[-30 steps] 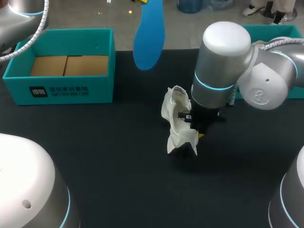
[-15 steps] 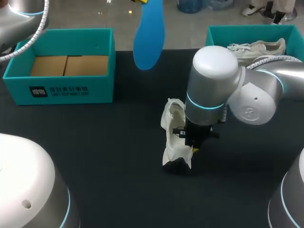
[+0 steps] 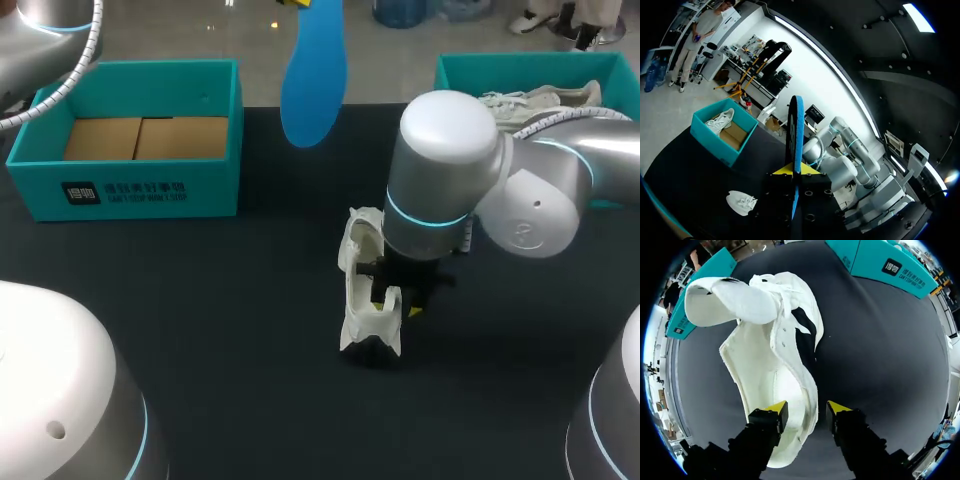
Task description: Take the shoe out of the shoebox, open the shoe tongue, remove and reinsert the insole, then place the shoe into the shoebox
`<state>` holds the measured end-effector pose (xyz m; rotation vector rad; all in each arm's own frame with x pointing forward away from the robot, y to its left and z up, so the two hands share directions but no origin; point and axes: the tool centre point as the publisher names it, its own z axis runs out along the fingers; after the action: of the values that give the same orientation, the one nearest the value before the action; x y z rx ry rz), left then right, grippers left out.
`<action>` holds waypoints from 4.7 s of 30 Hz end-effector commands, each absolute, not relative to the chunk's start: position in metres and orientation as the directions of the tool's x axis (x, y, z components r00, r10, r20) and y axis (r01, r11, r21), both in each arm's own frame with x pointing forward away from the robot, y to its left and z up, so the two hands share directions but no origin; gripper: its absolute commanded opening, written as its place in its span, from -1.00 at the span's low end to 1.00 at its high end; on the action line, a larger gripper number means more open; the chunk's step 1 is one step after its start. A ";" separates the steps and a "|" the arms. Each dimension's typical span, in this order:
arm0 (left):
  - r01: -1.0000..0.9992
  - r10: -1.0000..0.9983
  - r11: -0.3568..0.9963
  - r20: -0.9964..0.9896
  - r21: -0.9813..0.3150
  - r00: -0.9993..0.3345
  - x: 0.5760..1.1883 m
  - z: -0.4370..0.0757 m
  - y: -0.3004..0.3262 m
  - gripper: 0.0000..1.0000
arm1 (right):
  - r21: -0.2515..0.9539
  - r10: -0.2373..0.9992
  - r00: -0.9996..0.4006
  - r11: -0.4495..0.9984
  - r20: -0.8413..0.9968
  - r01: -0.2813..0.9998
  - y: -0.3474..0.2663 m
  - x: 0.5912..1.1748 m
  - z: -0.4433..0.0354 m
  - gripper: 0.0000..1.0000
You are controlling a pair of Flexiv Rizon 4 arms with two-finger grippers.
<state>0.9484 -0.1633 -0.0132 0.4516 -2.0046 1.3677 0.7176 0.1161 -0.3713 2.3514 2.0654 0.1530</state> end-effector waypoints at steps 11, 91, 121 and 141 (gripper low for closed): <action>-0.609 0.084 0.395 0.687 -0.688 -0.722 0.950 -0.014 -0.163 -1.00 | 0.041 0.985 0.059 -0.067 0.163 0.997 0.077 0.740 -0.259 1.00; -0.609 0.084 0.395 0.687 -0.688 -0.722 0.950 -0.014 -0.163 -1.00 | -0.198 0.427 0.255 -0.173 0.868 0.965 0.133 0.770 -0.168 1.00; -0.609 0.084 0.395 0.687 -0.688 -0.722 0.950 -0.014 -0.163 -1.00 | -0.256 0.215 0.303 -0.222 0.928 0.941 0.193 0.787 -0.151 1.00; -0.609 0.084 0.395 0.687 -0.688 -0.722 0.950 -0.014 -0.163 -1.00 | -0.222 0.165 0.259 -0.213 0.952 0.952 0.184 0.798 -0.147 1.00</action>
<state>0.9484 -0.1633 -0.0132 0.4515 -2.0046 1.3676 0.7994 0.1831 -0.1451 2.9835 1.9852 1.9717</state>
